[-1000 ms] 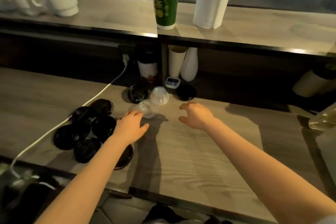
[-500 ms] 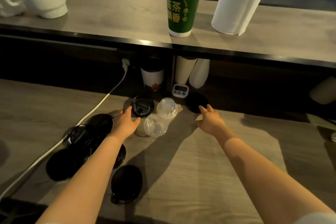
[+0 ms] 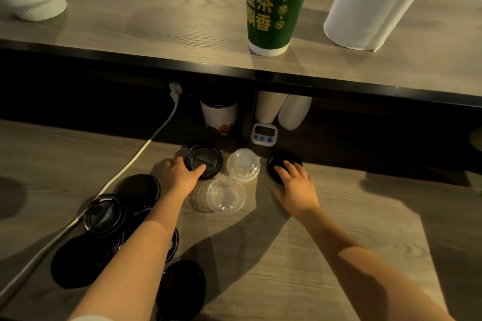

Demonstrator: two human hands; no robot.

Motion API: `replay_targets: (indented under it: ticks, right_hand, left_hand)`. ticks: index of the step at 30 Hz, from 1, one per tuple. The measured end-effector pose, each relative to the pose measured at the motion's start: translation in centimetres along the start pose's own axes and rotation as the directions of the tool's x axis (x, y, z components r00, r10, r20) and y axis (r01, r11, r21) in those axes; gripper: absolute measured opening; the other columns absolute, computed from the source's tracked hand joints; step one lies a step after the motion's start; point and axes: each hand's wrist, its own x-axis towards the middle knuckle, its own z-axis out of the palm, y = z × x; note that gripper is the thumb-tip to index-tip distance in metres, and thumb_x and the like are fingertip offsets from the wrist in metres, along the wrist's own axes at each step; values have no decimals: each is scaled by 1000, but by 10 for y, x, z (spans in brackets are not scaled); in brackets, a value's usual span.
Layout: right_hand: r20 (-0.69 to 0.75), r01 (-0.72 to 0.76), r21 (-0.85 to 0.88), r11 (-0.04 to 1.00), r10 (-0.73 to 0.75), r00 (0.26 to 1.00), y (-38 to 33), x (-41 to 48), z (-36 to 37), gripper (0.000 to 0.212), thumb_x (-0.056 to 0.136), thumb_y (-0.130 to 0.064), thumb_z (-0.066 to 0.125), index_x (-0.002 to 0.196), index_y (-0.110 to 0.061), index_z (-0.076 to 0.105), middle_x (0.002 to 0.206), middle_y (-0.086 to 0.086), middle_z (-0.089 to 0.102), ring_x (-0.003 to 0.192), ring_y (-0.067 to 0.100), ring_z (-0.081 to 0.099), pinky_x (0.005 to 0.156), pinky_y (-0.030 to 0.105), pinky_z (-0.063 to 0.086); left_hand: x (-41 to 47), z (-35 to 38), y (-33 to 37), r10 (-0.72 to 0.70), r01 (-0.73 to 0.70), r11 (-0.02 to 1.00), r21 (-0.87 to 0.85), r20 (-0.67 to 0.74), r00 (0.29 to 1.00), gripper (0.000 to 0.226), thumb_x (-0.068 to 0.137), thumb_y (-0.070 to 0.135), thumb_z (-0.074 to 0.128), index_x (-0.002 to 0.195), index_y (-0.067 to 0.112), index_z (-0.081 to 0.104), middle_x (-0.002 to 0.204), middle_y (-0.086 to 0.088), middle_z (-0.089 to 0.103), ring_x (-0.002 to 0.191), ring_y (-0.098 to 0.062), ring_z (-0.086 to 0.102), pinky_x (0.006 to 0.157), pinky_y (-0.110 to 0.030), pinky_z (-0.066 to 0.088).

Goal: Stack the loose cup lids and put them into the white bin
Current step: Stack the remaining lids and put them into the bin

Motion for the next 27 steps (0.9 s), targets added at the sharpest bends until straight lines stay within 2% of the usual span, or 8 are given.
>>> replay_targets:
  ticks: [3,6,10,15,18,20,24,27]
  right_hand:
    - [-63,36,-2,999,-36,997,0,-4,0,52,89,-41,57,135,-20,46,139,3,42,131,27,32,107,38,33]
    - [-89,68,-11,998,-69,994,0,-5,-3,43,89,-35,57,128,-17,53,130,3,48,126,26,38,100,36,39]
    - [-110,86,8,996,-85,990,0,-9,-7,39,89,-31,55,125,-15,56,128,3,53,125,23,42,96,35,43]
    - [-220,121,137,983,-89,971,0,-18,-12,33,90,-25,57,121,-13,63,124,3,62,116,22,55,89,35,48]
    - [-333,180,212,960,-102,938,-2,-29,-20,25,89,-18,61,112,-13,69,111,4,68,103,23,62,78,33,51]
    - [-399,218,241,946,-108,911,-3,-38,-25,20,86,-15,66,105,-10,71,102,5,71,94,24,65,73,31,51]
    - [-508,286,289,914,-107,854,-9,-61,-38,17,80,-10,73,96,-6,72,92,8,72,84,25,67,69,26,49]
    - [-531,319,305,897,-118,839,-14,-77,-48,17,79,-11,74,95,-7,70,93,7,71,86,22,66,73,24,46]
  left_hand:
    - [2,4,0,-22,22,999,-25,-6,1000,70,85,45,62,136,4,39,138,-21,40,126,-36,41,98,-42,39]
    - [4,7,0,-67,67,973,-219,9,998,66,83,33,68,133,2,40,132,-19,48,119,-35,48,90,-39,43]
    - [-1,6,1,-88,64,896,-439,-34,996,35,82,14,70,101,5,42,104,-14,52,89,-25,51,72,-31,38]
    - [-11,0,-6,-134,80,784,-615,-42,990,43,80,4,69,114,2,43,106,-13,51,97,-27,54,79,-34,46]
    - [-22,-6,-9,-102,57,710,-702,-23,995,39,82,4,65,115,9,46,112,-11,56,102,-25,57,92,-42,51]
    - [-34,-12,-10,-66,29,693,-720,-22,998,29,84,8,62,110,14,50,114,-11,59,102,-24,58,92,-45,50]
    - [-68,-22,-1,30,-4,583,-813,16,999,22,88,8,55,109,14,55,105,-7,63,86,-13,60,66,-25,49]
    - [-94,-27,10,26,17,529,-848,36,999,22,89,7,54,109,15,53,103,-7,61,88,-18,59,61,-24,48]
